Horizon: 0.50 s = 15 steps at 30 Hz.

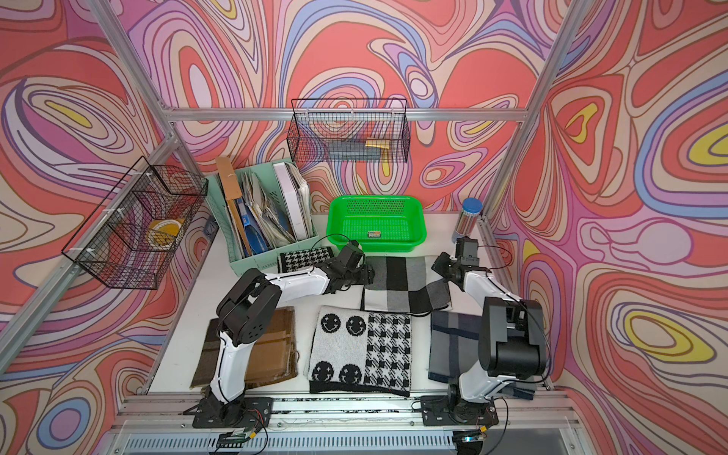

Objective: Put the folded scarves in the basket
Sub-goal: Pick up the scarf at the center of the board.

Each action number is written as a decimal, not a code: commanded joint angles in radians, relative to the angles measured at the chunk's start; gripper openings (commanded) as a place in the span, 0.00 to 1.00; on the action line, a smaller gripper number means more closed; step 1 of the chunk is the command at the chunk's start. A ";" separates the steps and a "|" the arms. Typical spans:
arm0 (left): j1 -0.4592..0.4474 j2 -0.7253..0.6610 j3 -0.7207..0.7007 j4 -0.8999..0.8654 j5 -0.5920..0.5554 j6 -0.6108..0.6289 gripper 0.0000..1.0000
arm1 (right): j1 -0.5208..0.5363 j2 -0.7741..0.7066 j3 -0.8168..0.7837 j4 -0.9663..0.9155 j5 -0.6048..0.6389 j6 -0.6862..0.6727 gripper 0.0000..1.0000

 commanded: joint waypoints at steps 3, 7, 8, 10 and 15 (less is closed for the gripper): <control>-0.002 0.041 0.048 -0.027 0.015 0.003 0.64 | 0.004 0.016 0.013 0.037 0.006 -0.013 0.00; -0.015 0.072 0.068 -0.046 0.007 -0.004 0.59 | 0.004 0.016 0.005 0.045 0.000 -0.009 0.00; -0.018 0.081 0.075 -0.054 0.004 -0.007 0.57 | 0.004 0.017 0.004 0.044 -0.002 -0.010 0.00; -0.021 0.096 0.086 -0.064 -0.002 -0.015 0.55 | 0.004 0.016 0.003 0.045 -0.006 -0.008 0.00; -0.034 0.131 0.122 -0.094 -0.017 -0.024 0.47 | 0.004 0.017 -0.003 0.051 -0.018 -0.007 0.00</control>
